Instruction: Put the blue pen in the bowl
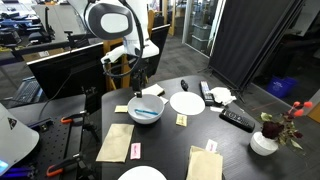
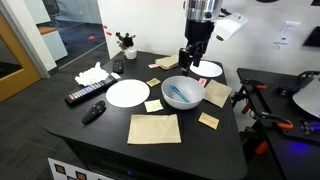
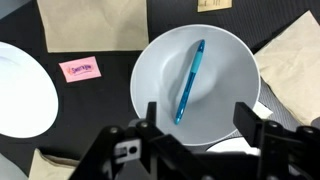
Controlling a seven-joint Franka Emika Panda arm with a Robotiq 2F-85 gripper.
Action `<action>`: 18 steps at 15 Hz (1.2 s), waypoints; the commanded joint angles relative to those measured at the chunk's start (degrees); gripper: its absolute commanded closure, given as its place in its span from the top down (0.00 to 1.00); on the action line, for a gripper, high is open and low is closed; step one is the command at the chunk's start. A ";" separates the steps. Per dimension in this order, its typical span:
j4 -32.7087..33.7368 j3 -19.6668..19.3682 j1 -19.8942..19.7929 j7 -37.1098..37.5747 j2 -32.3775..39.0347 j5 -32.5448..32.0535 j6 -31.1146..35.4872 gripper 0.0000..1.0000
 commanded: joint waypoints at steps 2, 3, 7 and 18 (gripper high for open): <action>-0.32 1.15 -0.73 1.07 -4.59 -0.29 -2.79 1.00; -0.32 1.30 -0.81 1.43 -5.57 -0.45 -3.10 1.00; -0.16 2.34 -1.58 1.03 -10.38 -0.66 -5.00 1.00; 0.36 5.61 -4.72 -0.17 -15.27 0.27 -7.76 1.00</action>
